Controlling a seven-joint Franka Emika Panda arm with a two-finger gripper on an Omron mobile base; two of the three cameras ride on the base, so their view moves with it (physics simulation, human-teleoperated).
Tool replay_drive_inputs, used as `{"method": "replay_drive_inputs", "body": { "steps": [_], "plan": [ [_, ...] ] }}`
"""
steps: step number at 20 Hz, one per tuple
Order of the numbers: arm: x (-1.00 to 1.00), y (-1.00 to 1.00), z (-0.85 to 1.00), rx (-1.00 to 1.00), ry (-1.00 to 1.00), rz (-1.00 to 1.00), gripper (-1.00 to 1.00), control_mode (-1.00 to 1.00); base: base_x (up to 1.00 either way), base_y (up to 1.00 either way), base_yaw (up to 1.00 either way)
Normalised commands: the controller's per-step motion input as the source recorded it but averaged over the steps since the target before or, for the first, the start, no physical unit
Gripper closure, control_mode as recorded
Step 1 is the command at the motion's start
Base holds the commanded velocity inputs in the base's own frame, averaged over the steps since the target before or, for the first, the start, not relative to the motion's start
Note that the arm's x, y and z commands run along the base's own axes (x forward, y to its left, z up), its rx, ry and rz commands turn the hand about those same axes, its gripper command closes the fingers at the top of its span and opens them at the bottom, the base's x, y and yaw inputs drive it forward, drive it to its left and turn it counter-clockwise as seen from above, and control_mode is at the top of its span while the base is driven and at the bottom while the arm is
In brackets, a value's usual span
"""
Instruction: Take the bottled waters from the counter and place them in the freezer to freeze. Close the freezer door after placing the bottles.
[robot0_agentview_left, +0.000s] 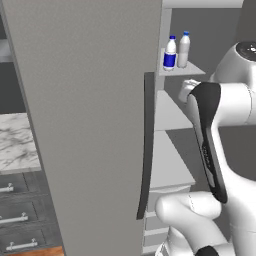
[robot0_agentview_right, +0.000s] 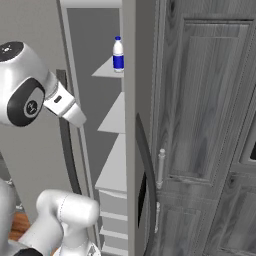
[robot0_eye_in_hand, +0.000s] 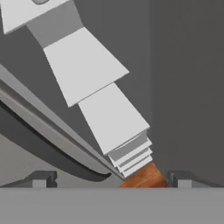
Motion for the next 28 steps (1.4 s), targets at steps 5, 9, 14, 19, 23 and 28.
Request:
{"method": "replay_drive_inputs", "body": {
  "steps": [5, 9, 14, 19, 23, 28],
  "plan": [
    [-0.43, 0.0, -0.51, -0.04, 0.0, 0.08, -1.0, -1.0, 0.0, 0.0, 0.0],
    [-0.61, 0.01, -0.15, 0.0, 0.0, 0.24, -1.0, -1.0, 0.0, 0.0, 0.0],
    [-0.24, 0.0, -0.05, -0.05, 0.07, 0.24, -1.0, -1.0, 0.0, 0.0, 0.0],
    [-0.06, 0.05, -0.08, 0.0, 0.04, 0.1, -1.0, -1.0, 0.0, 0.0, 0.0],
    [0.0, 0.03, -0.03, 0.0, 0.0, 0.0, -1.0, -1.0, 0.0, 0.0, 0.0],
    [0.0, 0.01, 0.0, 0.0, -0.04, 0.0, -1.0, -1.0, 0.0, 0.0, 0.0]
  ]
}}
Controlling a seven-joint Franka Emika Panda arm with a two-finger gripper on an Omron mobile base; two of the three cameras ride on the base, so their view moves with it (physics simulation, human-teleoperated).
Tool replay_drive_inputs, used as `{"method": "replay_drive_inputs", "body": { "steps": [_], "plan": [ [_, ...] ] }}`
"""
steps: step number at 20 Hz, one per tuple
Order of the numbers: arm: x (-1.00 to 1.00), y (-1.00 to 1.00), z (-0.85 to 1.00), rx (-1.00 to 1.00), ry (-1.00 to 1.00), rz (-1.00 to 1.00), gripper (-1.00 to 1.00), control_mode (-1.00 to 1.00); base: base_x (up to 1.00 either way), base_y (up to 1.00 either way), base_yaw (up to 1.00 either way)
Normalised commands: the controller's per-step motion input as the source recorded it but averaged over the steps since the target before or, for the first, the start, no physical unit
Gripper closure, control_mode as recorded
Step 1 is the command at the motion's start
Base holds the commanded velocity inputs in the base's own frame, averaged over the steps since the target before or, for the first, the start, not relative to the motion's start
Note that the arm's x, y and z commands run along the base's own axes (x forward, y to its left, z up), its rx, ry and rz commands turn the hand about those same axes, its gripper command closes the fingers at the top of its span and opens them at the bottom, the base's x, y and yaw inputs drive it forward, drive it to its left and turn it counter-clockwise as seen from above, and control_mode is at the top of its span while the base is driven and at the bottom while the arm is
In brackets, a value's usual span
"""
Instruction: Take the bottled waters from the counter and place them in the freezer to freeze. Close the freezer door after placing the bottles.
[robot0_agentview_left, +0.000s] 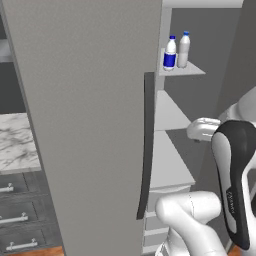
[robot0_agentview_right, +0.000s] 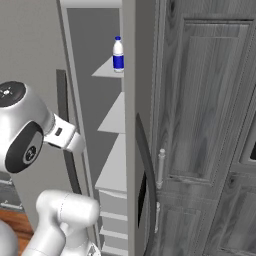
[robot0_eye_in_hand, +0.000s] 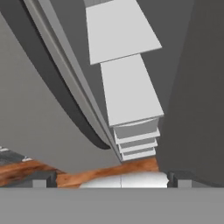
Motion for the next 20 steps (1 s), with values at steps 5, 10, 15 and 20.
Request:
{"method": "replay_drive_inputs", "body": {
  "steps": [5, 10, 15, 20],
  "plan": [
    [-0.03, 0.01, 0.0, 0.0, 0.0, -0.01, -1.0, 1.0, -0.4, 0.03, -0.08],
    [0.0, 0.0, 0.0, 0.0, 0.0, 0.0, -1.0, 1.0, -0.64, 0.02, -0.1],
    [0.0, 0.0, 0.0, 0.0, 0.0, 0.0, -1.0, 1.0, -0.62, 0.0, -0.03],
    [0.0, 0.0, 0.0, 0.0, 0.0, 0.0, -1.0, 1.0, -0.77, -0.3, -0.03]
  ]
}}
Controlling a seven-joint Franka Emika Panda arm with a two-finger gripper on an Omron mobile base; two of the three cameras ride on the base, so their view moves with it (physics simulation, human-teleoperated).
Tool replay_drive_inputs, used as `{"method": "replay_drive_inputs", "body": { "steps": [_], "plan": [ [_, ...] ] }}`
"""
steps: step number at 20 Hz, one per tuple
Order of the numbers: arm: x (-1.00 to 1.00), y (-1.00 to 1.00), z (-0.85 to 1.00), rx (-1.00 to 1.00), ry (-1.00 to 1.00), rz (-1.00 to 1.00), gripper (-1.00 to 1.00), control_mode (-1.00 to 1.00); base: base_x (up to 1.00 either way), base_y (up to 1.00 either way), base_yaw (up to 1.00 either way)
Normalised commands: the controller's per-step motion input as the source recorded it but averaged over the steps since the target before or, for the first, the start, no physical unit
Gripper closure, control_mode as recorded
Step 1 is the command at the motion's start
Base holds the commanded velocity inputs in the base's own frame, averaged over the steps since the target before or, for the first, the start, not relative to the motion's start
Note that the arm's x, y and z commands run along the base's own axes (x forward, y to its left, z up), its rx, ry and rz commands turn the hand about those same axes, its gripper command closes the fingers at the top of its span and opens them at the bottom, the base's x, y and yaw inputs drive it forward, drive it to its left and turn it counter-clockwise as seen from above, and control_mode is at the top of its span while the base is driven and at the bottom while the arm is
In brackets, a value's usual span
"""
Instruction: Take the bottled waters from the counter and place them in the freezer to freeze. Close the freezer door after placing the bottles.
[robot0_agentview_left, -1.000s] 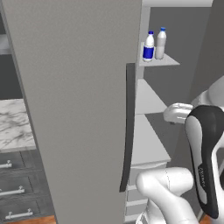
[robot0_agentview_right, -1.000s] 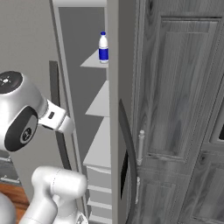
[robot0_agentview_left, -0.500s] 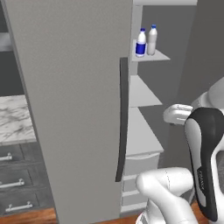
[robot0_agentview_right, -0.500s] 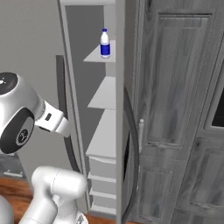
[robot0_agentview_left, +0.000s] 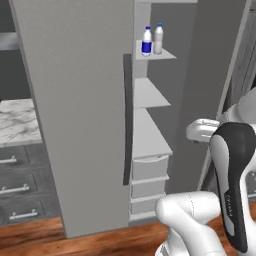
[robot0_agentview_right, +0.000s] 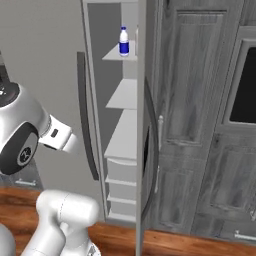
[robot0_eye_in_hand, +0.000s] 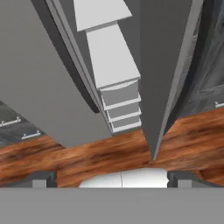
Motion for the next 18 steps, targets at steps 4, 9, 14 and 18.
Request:
{"method": "replay_drive_inputs", "body": {
  "steps": [4, 9, 14, 18],
  "plan": [
    [0.0, 0.0, 0.0, 0.0, 0.0, 0.0, -1.0, 1.0, -0.62, -0.43, -0.02],
    [0.0, 0.0, 0.0, 0.0, 0.0, 0.0, -1.0, 1.0, 0.08, -0.61, 0.0],
    [0.0, 0.0, 0.0, 0.0, 0.0, 0.0, -1.0, 1.0, 0.29, -0.47, 0.0],
    [0.0, 0.0, 0.0, 0.0, 0.0, 0.0, -1.0, 1.0, 0.25, -0.06, 0.0]
  ]
}}
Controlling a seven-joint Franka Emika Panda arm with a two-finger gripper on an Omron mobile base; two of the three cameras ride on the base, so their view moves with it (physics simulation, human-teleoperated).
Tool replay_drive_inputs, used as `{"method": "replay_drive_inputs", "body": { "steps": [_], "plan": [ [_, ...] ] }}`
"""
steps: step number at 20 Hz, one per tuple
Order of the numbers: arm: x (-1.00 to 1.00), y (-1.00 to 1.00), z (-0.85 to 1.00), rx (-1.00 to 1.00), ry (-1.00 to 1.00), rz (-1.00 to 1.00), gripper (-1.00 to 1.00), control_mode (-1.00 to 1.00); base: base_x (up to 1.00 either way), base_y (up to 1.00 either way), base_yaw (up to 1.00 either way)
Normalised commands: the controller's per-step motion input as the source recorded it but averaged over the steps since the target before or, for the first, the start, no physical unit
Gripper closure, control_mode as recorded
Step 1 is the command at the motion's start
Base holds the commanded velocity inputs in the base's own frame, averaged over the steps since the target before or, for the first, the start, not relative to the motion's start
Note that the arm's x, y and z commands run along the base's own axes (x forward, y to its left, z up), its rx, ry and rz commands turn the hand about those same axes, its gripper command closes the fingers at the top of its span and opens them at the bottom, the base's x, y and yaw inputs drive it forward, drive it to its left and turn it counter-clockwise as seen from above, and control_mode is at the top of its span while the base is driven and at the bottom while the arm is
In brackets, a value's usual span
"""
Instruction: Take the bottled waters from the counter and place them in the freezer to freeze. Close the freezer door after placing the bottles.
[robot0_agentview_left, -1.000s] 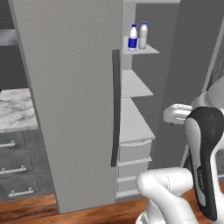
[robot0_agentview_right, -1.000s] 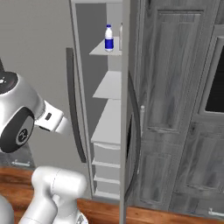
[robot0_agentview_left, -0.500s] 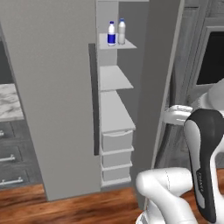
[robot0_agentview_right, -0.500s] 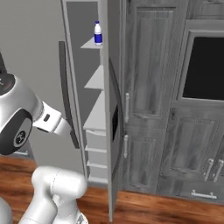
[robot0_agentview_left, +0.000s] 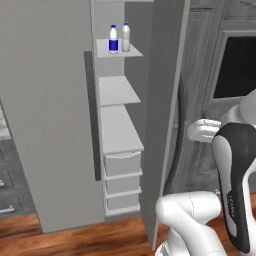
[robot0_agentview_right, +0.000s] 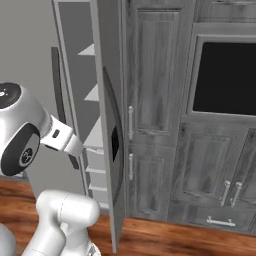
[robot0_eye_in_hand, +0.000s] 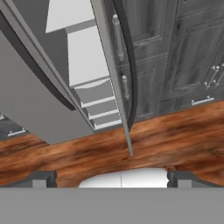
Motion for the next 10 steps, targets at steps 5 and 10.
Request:
{"method": "replay_drive_inputs", "body": {
  "steps": [5, 10],
  "plan": [
    [0.0, 0.0, 0.0, 0.0, 0.0, 0.0, -1.0, 1.0, 0.51, 0.0, 0.0],
    [0.0, 0.0, 0.0, 0.0, 0.0, 0.0, -1.0, 1.0, 0.72, 0.0, 0.0]
  ]
}}
